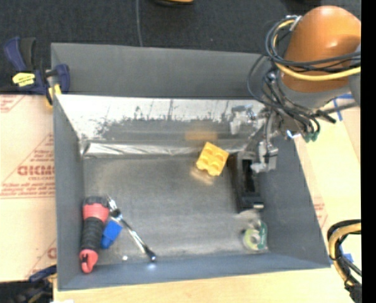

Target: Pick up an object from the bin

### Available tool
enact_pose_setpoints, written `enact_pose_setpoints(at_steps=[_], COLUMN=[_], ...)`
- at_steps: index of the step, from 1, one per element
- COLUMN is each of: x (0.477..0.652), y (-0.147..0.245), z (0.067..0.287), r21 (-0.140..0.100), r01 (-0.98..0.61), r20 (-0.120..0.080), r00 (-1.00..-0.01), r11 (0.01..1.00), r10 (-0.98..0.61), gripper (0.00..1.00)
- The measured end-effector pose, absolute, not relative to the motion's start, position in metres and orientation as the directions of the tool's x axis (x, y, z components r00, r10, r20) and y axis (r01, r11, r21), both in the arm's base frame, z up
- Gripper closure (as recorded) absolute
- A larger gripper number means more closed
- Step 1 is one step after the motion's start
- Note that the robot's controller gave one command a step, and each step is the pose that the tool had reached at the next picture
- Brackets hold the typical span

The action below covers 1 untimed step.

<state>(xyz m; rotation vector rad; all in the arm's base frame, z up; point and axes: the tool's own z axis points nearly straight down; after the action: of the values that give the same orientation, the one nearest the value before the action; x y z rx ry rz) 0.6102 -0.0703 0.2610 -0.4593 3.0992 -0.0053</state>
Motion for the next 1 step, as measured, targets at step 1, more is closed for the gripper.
enact_pose_setpoints(at_steps=[1], x=[0.6198], y=[-0.0697], z=[0.1956], r21=[-0.013], r01=[-0.47], r20=[-0.014], r00=[-0.882], r11=[0.882], r10=[-0.47], gripper=[0.0])
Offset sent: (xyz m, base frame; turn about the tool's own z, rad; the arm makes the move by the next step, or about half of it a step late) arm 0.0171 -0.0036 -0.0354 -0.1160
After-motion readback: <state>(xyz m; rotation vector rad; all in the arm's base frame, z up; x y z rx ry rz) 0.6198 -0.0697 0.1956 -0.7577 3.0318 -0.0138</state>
